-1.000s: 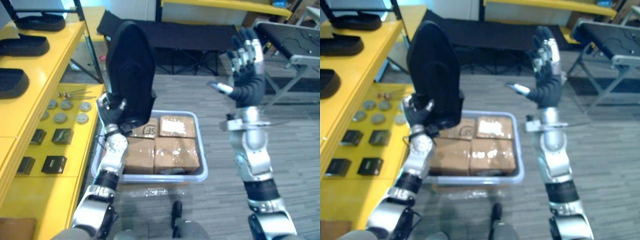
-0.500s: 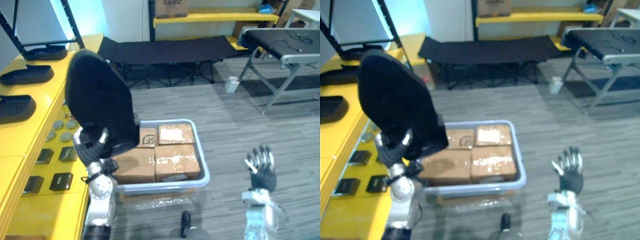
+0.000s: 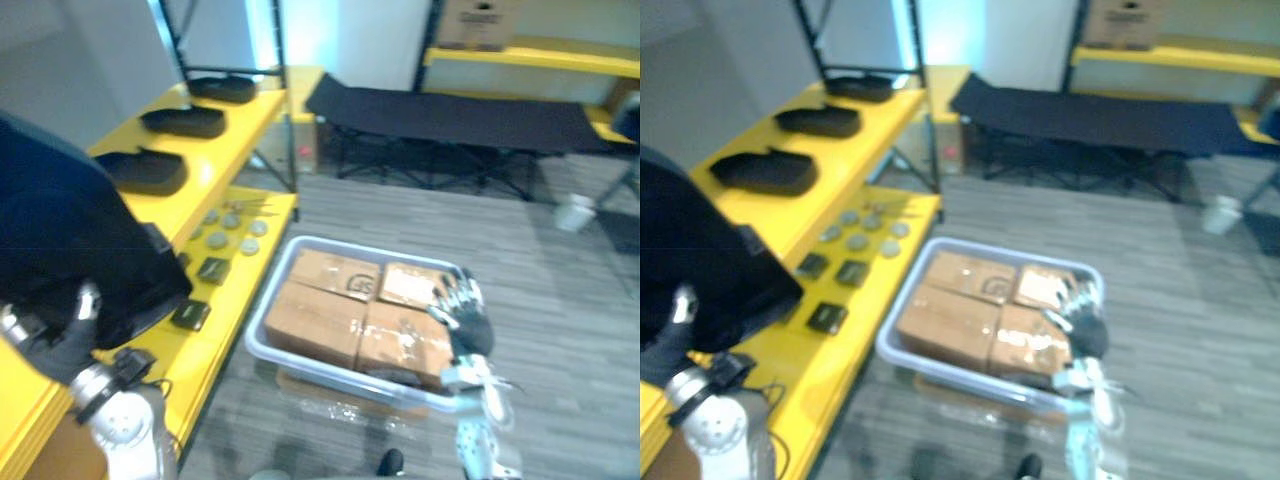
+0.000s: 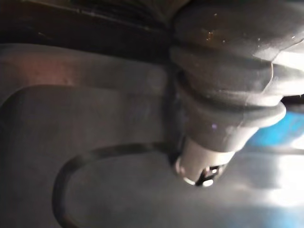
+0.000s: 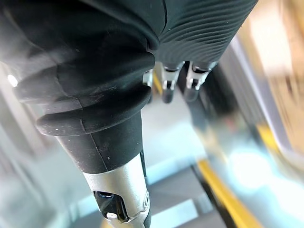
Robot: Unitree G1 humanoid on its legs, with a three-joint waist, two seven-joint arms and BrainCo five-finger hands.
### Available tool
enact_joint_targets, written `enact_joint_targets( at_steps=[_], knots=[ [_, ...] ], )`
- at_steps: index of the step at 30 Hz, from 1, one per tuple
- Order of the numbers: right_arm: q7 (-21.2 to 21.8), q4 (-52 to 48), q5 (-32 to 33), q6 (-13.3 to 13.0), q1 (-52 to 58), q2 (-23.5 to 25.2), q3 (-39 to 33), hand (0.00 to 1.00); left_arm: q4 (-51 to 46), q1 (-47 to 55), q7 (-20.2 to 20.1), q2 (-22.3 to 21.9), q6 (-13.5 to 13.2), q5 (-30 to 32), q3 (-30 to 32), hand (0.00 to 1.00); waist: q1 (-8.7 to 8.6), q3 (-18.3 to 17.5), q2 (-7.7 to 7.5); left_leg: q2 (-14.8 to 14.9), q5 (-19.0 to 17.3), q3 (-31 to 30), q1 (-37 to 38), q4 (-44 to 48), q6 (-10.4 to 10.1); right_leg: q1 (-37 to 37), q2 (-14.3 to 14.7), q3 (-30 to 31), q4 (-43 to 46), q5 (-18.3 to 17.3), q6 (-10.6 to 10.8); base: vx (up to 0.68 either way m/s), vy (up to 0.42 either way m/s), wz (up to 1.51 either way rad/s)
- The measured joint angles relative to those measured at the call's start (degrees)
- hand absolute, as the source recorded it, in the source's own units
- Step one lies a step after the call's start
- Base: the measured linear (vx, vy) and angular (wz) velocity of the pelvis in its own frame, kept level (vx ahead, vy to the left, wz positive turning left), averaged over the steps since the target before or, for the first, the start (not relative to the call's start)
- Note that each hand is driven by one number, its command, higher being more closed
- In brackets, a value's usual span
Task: Walk over and take plastic housings, then place them on the shelf
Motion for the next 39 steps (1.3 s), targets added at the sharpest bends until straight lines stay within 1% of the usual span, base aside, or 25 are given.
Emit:
enact_joint_targets(
  at_steps=[1, 2, 5, 6, 7, 8, 10, 11, 12, 14, 16, 18, 19, 22, 24, 25, 27, 28, 29, 32, 34, 35, 36, 38, 39],
  knots=[
    [-0.03, 0.95, -0.85, 0.00, -1.21, -0.16, 1.59, 0.00, -0.33, 0.78, -0.06, -0.66, 0.24, 0.47, 1.37, 1.00, 1.06, -0.06, -0.09, -0.33, 0.12, -1.53, -0.15, 0.07, 0.12, 0.85, -0.25, -1.52, 0.01, -0.13, 0.18, 0.08, 0.041, 0.89],
    [-0.43, 2.63, -1.93, 0.10, -3.50, -0.59, 4.48, 0.00, -0.67, 2.43, -0.16, -1.47, 0.48, 0.61, 3.01, 1.00, 2.90, -0.34, -0.55, -1.01, 0.40, -3.98, -0.66, 0.10, 0.35, 2.00, -0.75, -3.88, 0.09, -0.43, 0.56, 0.08, 0.039, 0.88],
    [-1.16, 5.24, -3.66, 0.14, -7.36, -1.09, 8.53, 0.00, -0.73, 4.87, -0.59, -2.71, 1.05, 0.53, 5.11, 1.00, 5.78, -0.46, -1.15, -1.94, 0.91, -7.11, -0.74, 0.17, 0.59, 3.57, -1.39, -6.99, 0.49, -0.47, 0.64, 0.08, 0.057, 0.71],
    [-2.05, 6.39, -4.68, 0.33, -9.15, -0.78, 10.59, 0.00, -0.73, 6.12, -1.02, -3.46, 1.11, -0.04, 5.74, 1.00, 7.10, -0.59, -1.56, -2.36, 0.99, -8.70, -0.71, 0.13, 0.72, 4.64, -1.70, -8.41, 0.49, -0.49, 0.65, 0.05, 0.081, 0.58],
    [-2.50, 6.46, -4.86, 0.64, -9.74, -0.67, 11.38, 0.00, -0.77, 6.68, -1.30, -3.58, 1.11, -0.33, 5.89, 1.00, 7.64, -0.77, -1.83, -2.51, 1.07, -9.03, -0.82, 0.06, 0.84, 4.83, -1.83, -8.98, 0.50, -0.54, 0.70, 0.02, 0.072, 0.57],
    [-3.88, 6.54, -5.83, 1.39, -11.49, -0.41, 12.76, 0.00, -0.80, 7.58, -2.92, -3.75, 1.11, -1.77, 6.74, 1.00, 8.46, -0.75, -2.75, -2.99, 1.08, -9.83, -1.44, 0.06, 0.89, 5.33, -2.40, -9.52, 0.50, -1.31, 1.64, 0.00, 0.032, 0.35],
    [-4.99, 6.62, -5.82, 2.17, -12.56, -0.37, 12.97, 0.00, -0.80, 8.06, -3.76, -4.37, 1.11, -2.70, 6.97, 1.00, 8.55, -0.78, -3.34, -3.46, 1.21, -10.66, -1.68, 0.02, 1.13, 5.69, -2.88, -10.11, 0.52, -2.06, 2.40, 0.00, 0.017, 0.28],
    [-6.32, 6.64, -5.75, 2.49, -12.90, -0.46, 12.83, 0.00, -1.09, 8.97, -4.74, -5.65, 1.11, -2.70, 7.09, 1.00, 8.55, -0.77, -3.39, -3.53, 1.20, -10.66, -1.50, 0.03, 1.15, 6.01, -2.90, -10.24, 0.53, -2.22, 2.20, 0.00, 0.022, 0.11],
    [-6.81, 6.65, -5.75, 2.74, -12.86, -0.66, 12.73, 0.00, -1.22, 9.33, -5.18, -5.99, 1.11, -2.68, 6.88, 1.00, 8.45, -0.81, -3.44, -3.54, 1.18, -10.61, -1.42, 0.02, 1.17, 6.09, -2.89, -10.25, 0.53, -2.45, 2.07, 0.00, 0.000, 0.00],
    [-7.19, 6.64, -5.76, 4.03, -12.77, -1.41, 12.58, 0.00, -1.61, 9.97, -5.26, -6.21, 1.11, -2.39, 6.55, 1.00, 8.21, -0.78, -3.41, -3.42, 1.08, -10.11, -1.19, 0.01, 1.18, 6.02, -2.63, -9.82, 0.53, -2.60, 1.96, -0.01, 0.018, -0.09],
    [-7.37, 6.64, -5.79, 4.73, -12.63, -1.95, 12.65, 0.00, -2.03, 10.76, -5.06, -6.39, 1.10, -2.37, 6.56, 1.00, 8.24, -0.67, -3.22, -2.90, 0.65, -8.57, -0.39, 0.00, 1.17, 5.86, -2.34, -8.44, 0.54, -2.98, 1.67, -0.02, 0.020, -0.39],
    [-7.36, 6.61, -5.91, 4.83, -12.54, -2.34, 12.65, 0.00, -3.32, 12.14, -4.76, -6.70, 1.10, -2.21, 6.58, 1.00, 8.21, -0.76, -3.03, -2.30, 0.18, -7.24, -0.21, 0.31, 1.16, 5.28, -1.84, -6.87, 0.54, -3.00, 1.61, -0.01, 0.013, -0.41],
    [-7.36, 6.61, -6.22, 5.10, -12.42, -2.85, 12.60, 0.00, -4.10, 12.19, -4.56, -6.76, 1.09, -1.92, 6.54, 1.00, 7.78, -0.66, -3.05, -1.99, 0.05, -7.05, -0.32, 0.61, 1.10, 5.09, -1.48, -6.61, 0.53, -3.07, 1.49, 0.00, -0.016, -0.11],
    [-7.36, 5.50, -7.74, 6.97, -10.95, -4.16, 11.61, 0.00, -4.75, 10.60, -4.35, -6.76, 1.09, -1.53, 6.51, 1.00, 7.06, 0.04, -2.41, -1.50, -0.64, -6.51, -0.65, 1.91, 1.09, 5.53, -1.04, -7.35, 0.53, -3.25, 1.24, 0.00, 0.000, -0.01],
    [-7.60, 3.20, -8.57, 7.31, -9.17, -4.99, 10.96, 0.00, -5.81, 9.78, -4.35, -6.76, 1.05, -1.92, 6.24, 1.00, 6.80, 0.54, -2.45, -1.38, -0.63, -5.65, -0.71, 1.82, 1.09, 5.49, -1.16, -7.44, 0.54, -3.25, 1.25, -0.01, 0.023, 0.01],
    [-7.67, 2.02, -9.72, 7.35, -7.92, -5.29, 10.47, 0.00, -6.68, 9.49, -4.18, -6.74, 1.03, -2.10, 5.49, 1.00, 6.54, 1.15, -2.12, -1.49, -0.65, -5.53, -0.79, 1.73, 1.12, 5.46, -1.32, -7.49, 0.55, -3.25, 1.25, -0.01, 0.052, 0.01],
    [-7.66, 1.05, -10.72, 7.36, -6.07, -5.31, 9.10, 0.00, -8.24, 8.77, -3.72, -6.76, 1.02, -2.10, 3.21, 1.00, 6.23, 1.72, -2.02, -1.64, -0.73, -4.98, -0.81, 1.60, 1.26, 5.46, -1.65, -7.57, 0.57, -3.23, 1.37, 0.00, 0.053, 0.03],
    [-7.64, 1.01, -10.72, 7.37, -5.64, -5.43, 8.66, 0.00, -9.04, 8.44, -3.37, -6.77, 1.01, -2.10, 2.14, 1.00, 5.83, 1.78, -2.07, -1.62, -0.68, -4.01, -0.84, 1.55, 1.21, 5.45, -1.91, -7.62, 0.73, -3.22, 1.51, 0.03, 0.077, 0.10],
    [-7.19, 0.90, -10.62, 7.35, -5.30, -5.41, 7.61, 0.00, -10.05, 8.07, -2.76, -6.79, 1.05, -1.91, 0.79, 1.00, 4.76, 1.81, -2.06, -1.60, -0.59, -2.56, -0.69, 1.56, 1.16, 5.32, -2.63, -7.61, 2.19, -3.51, 2.13, 0.05, 0.086, 0.09],
    [-5.68, 0.81, -10.61, 7.11, -4.14, -5.42, 5.60, 0.00, -11.36, 6.65, -2.12, -6.79, 1.28, -1.39, -0.91, 1.00, 3.60, 1.58, -2.66, -1.99, -0.48, -0.42, -0.42, 1.64, 1.26, 4.76, -4.16, -7.49, 4.91, -4.75, 2.65, 0.07, 0.118, 0.08],
    [-4.72, 0.66, -10.61, 6.62, -3.50, -5.39, 4.87, 0.00, -11.41, 5.39, -1.68, -6.37, 2.47, -0.26, -1.51, 1.00, 3.45, 1.57, -2.99, -2.25, -0.32, -0.55, -0.57, 1.52, 1.49, 3.50, -5.02, -7.04, 7.50, -5.78, 2.14, 0.07, 0.090, 0.07],
    [-3.89, 0.65, -10.66, 6.32, -3.00, -5.39, 4.75, 0.00, -11.29, 4.55, -1.11, -5.54, 3.37, 0.73, -2.52, 1.00, 3.27, 1.58, -2.97, -2.24, -0.24, -1.10, -0.55, 1.45, 1.61, 2.75, -5.40, -5.63, 9.82, -6.78, 0.77, 0.06, 0.082, 0.18],
    [-3.80, 0.40, -10.69, 6.02, -2.57, -5.35, 4.76, 0.00, -11.20, 4.26, -1.04, -4.90, 3.66, 1.00, -3.02, 1.00, 3.19, 1.59, -2.97, -2.24, -0.19, -1.56, -0.53, 1.41, 1.67, 2.36, -5.58, -4.47, 11.24, -7.47, 0.00, 0.05, 0.073, 0.53],
    [-3.68, -1.86, -10.80, 4.84, 0.11, -5.29, 4.47, 0.00, -9.09, 2.30, -1.68, -1.63, 3.81, 2.58, -5.58, 1.00, 1.31, 1.57, -3.03, -2.85, 0.45, -6.30, -0.49, 1.15, 1.79, 2.34, -6.21, 2.23, 16.46, -10.23, -2.48, 0.05, 0.053, 0.97],
    [-3.59, -2.39, -10.82, 4.27, 0.63, -5.22, 4.25, 0.00, -8.52, 1.77, -2.06, -0.81, 3.81, 2.59, -6.23, 1.00, 1.04, 1.53, -3.12, -3.10, 0.70, -7.62, -0.56, 1.06, 1.78, 2.39, -6.24, 4.00, 17.35, -10.98, -2.78, 0.06, -0.001, 1.09]
  ],
)
